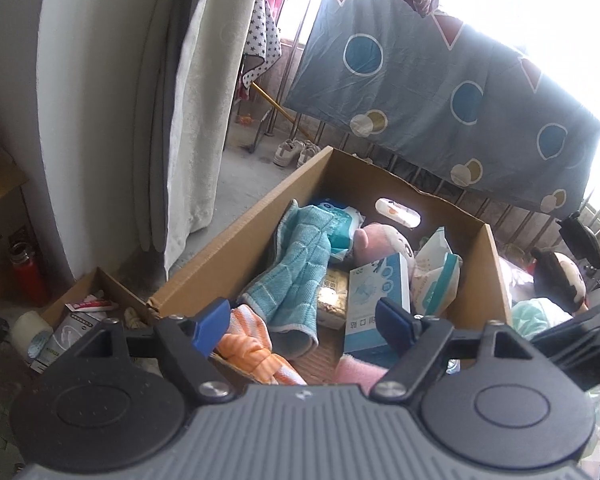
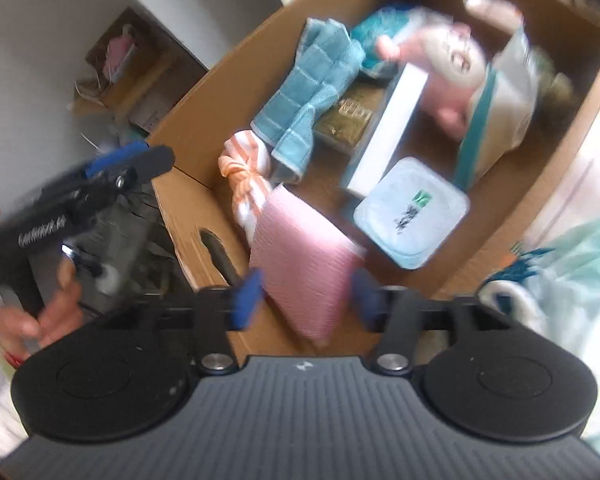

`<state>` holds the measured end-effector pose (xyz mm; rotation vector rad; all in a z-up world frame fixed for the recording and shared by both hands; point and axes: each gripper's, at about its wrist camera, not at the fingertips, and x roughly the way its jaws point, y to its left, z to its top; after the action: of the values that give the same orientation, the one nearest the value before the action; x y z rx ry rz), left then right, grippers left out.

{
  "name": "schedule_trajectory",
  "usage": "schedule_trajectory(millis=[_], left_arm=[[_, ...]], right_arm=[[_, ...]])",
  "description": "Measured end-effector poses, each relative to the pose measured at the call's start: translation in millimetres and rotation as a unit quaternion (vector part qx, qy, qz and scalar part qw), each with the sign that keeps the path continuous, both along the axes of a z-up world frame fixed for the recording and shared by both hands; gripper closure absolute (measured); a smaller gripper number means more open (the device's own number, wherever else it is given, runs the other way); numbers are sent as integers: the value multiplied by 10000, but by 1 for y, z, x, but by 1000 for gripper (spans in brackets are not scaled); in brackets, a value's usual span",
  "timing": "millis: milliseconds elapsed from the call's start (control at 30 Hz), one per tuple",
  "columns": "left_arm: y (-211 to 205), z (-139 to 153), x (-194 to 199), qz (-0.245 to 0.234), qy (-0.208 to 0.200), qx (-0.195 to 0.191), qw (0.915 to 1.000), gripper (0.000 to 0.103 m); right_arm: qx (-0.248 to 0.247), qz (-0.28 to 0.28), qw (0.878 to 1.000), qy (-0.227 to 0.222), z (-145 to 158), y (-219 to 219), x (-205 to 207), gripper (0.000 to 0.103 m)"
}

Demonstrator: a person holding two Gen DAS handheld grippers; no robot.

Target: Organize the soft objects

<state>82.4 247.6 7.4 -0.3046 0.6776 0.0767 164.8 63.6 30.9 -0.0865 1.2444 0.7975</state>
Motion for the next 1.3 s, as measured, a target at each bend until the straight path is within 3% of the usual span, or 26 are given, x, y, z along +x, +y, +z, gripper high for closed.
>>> schedule_trajectory(millis=[100,267,400,433,533,600,733,833,967,1200,1300], left_arm=[[0,2,-6,90,-81,77,9999,19],[-8,8,-13,164,-87,519,9985,15],[-19,16,-27,112,-172,695,9974,6],[-21,19,-31,106,-197,715,9972,3],[-33,27,-43,46,-229,782,9967,0],[-42,31,-48,-105,-137,818,9965,0],[-63,33,-61,-379,-3,811,9960,0],[-78,32,-69,-354,89,966,9947,0],[-97,29,-77,-335,243,1296,9907,0],[-111,23,-85,-366,443,1365,9890,0],[-114,19,-87,-362,501,1413,9880,0]], right_arm=[[83,42,9995,-312,13,0,-3,45],[354,-36,9991,-230,16,8,5,46],[552,-83,9971,-525,28,1,-12,45],[618,-133,9959,-651,31,-6,-19,43],[831,-448,9904,-1012,41,-34,-43,23],[884,-702,9844,-1346,47,-54,-62,20],[862,-1168,9680,-2045,55,-87,-107,13],[820,-1574,9536,-2430,53,-108,-136,1],[572,-1987,9385,-2766,49,-123,-163,1],[221,-1922,9394,-2832,44,-126,-175,1],[-42,-1882,9334,-3055,45,-122,-181,1]])
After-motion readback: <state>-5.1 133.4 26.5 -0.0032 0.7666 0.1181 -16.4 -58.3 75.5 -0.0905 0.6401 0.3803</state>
